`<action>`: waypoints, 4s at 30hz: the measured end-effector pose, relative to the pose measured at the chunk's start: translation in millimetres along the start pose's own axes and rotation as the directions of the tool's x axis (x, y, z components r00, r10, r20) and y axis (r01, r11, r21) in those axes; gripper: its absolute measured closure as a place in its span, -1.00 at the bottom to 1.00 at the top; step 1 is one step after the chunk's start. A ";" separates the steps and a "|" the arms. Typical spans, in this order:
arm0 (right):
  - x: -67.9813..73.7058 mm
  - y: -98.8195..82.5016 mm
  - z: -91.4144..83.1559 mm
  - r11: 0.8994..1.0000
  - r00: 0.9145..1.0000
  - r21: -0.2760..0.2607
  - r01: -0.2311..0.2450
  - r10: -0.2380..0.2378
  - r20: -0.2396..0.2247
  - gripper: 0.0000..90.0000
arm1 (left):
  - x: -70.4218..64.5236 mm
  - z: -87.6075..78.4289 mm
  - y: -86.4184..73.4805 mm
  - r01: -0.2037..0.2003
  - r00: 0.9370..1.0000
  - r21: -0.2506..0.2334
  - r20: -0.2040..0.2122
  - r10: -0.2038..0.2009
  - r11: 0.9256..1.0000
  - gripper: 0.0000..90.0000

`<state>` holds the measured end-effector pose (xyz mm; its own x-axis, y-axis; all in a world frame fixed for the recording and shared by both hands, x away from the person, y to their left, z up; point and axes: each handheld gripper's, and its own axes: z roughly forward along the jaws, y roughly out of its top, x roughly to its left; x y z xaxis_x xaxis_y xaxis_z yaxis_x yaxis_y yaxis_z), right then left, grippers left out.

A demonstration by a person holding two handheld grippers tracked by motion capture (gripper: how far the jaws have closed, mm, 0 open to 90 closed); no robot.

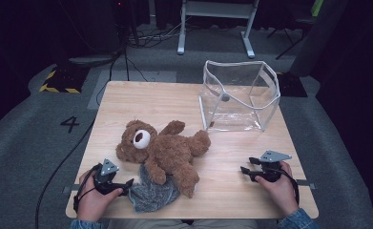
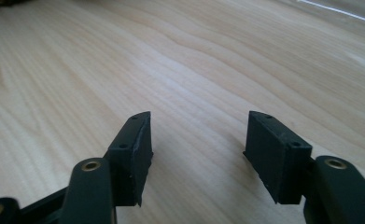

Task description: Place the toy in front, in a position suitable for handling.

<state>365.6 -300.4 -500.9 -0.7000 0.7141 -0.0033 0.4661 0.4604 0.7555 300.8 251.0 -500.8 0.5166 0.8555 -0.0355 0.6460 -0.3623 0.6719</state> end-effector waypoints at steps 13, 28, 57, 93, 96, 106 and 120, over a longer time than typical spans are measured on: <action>36.6 41.0 -24.7 0.993 0.982 -0.093 0.073 -0.087 -0.169 -0.02 | -2.9 -36.1 -9.7 0.104 0.995 -0.057 0.010 -0.103 0.993 -0.41; 144.5 115.2 -8.1 0.947 0.826 -0.205 0.249 -0.318 -0.465 -0.08 | -8.3 -47.8 -9.7 0.105 0.994 -0.052 0.012 -0.104 0.993 -0.39; 214.0 97.0 89.3 0.892 0.791 -0.039 0.450 -0.418 -0.447 0.79 | -7.0 -40.2 -8.5 0.105 0.994 -0.037 0.020 -0.104 0.994 -0.38; 103.0 84.4 -82.8 0.942 0.921 -0.274 0.195 -0.272 -0.280 0.84 | -10.3 -11.0 24.0 0.030 0.996 -0.017 0.081 -0.029 0.999 -0.38; 91.3 78.0 -94.0 0.946 0.938 -0.271 0.176 -0.245 -0.244 0.84 | -10.4 -9.8 25.3 0.026 0.996 -0.018 0.083 -0.024 1.000 -0.38; 41.0 50.5 -110.6 0.971 0.989 -0.219 0.094 -0.117 -0.092 0.84 | -9.7 -9.8 24.4 0.032 0.996 -0.018 0.084 -0.030 0.999 -0.38; -19.3 10.6 -86.5 0.990 0.997 -0.141 -0.030 0.041 0.072 0.65 | -10.7 -13.1 18.8 0.038 0.997 -0.010 0.072 -0.037 0.999 -0.38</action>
<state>337.2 -354.9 -436.2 -0.6397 0.7684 -0.0199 0.4060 0.3598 0.8401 300.1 239.8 -478.1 0.5315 0.8394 -0.1135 0.6595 -0.3260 0.6774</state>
